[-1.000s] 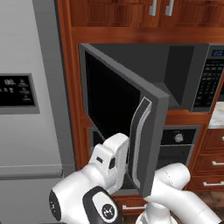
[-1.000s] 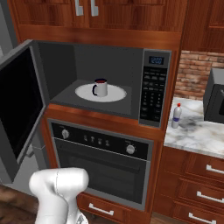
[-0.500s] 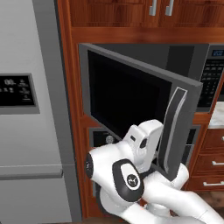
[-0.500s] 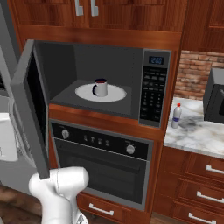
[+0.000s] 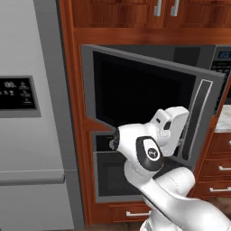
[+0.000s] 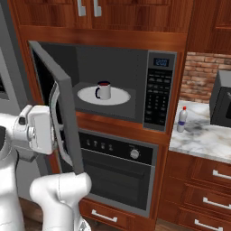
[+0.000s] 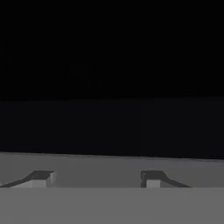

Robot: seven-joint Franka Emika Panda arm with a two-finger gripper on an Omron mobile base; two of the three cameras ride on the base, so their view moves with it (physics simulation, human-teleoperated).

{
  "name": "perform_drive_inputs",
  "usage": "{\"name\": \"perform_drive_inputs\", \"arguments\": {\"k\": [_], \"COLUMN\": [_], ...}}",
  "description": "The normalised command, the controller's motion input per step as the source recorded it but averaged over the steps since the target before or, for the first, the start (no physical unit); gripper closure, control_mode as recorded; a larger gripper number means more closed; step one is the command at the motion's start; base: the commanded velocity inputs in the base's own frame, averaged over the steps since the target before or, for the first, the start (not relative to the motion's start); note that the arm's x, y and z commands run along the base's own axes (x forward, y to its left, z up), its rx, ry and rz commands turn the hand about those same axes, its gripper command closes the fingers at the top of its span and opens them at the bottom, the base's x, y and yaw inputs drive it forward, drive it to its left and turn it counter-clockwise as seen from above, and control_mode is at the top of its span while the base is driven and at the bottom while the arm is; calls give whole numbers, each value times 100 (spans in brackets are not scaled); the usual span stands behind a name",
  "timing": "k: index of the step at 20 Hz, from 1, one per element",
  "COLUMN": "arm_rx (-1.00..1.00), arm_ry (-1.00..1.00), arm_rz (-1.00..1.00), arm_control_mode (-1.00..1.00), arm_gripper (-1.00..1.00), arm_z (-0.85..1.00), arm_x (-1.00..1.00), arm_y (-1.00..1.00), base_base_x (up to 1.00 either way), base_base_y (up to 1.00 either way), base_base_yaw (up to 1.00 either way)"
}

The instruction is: Place the microwavable item in the microwave. Then, close the microwave door and press the start button.

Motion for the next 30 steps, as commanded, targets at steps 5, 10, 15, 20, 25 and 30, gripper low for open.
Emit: {"name": "perform_drive_inputs", "arguments": {"k": [5,10,15,20,25,30], "arm_rx": [2,3,5,5,5,7], "arm_ry": [-11,-13,-14,-17,-15,-9], "arm_rz": [-7,0,5,12,14,19], "arm_control_mode": [-100,-100,-100,-100,-100,-100], "arm_gripper": [-100,-100,-100,-100,-100,-100], "arm_z": [32,30,4,0,0,0], "arm_x": [24,45,78,83,69,58], "arm_y": [-61,-15,-1,0,-1,-15], "base_base_x": [0,0,0,0,0,0], "base_base_y": [0,0,0,0,0,0], "base_base_yaw": [0,0,0,0,0,0]}}
